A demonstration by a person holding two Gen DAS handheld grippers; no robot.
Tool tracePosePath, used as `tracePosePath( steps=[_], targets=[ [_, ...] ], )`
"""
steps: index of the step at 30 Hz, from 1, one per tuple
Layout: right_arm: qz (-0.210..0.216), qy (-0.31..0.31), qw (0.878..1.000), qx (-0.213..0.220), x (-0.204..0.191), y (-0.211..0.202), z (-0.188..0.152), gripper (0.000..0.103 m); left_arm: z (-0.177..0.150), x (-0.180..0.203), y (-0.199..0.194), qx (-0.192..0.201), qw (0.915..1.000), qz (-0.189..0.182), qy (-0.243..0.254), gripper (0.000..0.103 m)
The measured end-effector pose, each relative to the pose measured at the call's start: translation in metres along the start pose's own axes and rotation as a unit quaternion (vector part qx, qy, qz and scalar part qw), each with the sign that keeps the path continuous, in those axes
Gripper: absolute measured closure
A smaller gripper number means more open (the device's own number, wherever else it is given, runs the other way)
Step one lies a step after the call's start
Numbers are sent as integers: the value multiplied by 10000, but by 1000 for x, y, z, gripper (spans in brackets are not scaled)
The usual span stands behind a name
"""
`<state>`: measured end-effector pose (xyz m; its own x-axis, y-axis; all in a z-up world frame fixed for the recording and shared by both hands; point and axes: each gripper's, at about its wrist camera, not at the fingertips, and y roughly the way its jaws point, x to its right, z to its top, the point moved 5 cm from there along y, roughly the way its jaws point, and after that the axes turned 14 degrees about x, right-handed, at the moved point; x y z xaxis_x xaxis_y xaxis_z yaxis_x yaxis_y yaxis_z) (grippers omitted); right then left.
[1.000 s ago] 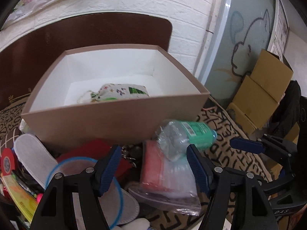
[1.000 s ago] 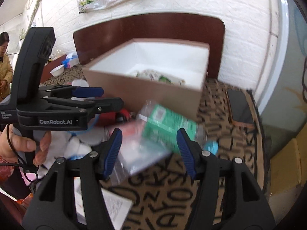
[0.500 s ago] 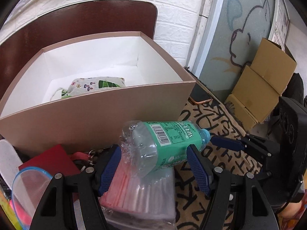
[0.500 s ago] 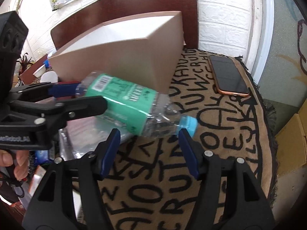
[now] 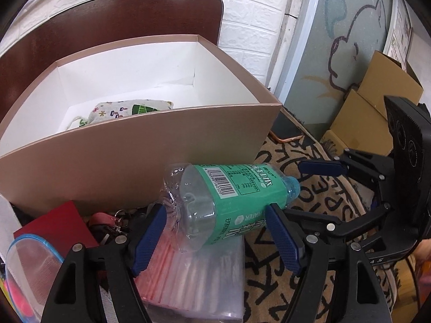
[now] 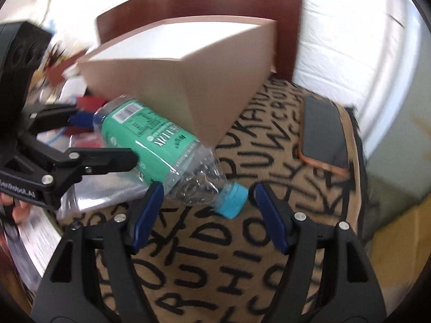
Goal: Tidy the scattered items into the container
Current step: 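Close the right gripper on the blue cap end of the water bottle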
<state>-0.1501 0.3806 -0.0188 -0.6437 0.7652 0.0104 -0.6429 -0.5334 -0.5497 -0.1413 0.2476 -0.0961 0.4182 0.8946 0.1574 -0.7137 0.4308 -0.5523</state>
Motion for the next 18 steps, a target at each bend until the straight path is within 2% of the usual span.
tracePosePath(
  steps=[6,11,18],
  targets=[
    [321,-827,9945,-548,-11,25,-5,31,0,5,4,2,9999,106,26,20],
    [271,-850,9949,-467,-12,28,-7,33,2,6,5,57,9999,143,2,19],
    [-15,-798,9964,-301,-21,23,-10,36,4,11,0,186,9994,140,240,19]
  ],
)
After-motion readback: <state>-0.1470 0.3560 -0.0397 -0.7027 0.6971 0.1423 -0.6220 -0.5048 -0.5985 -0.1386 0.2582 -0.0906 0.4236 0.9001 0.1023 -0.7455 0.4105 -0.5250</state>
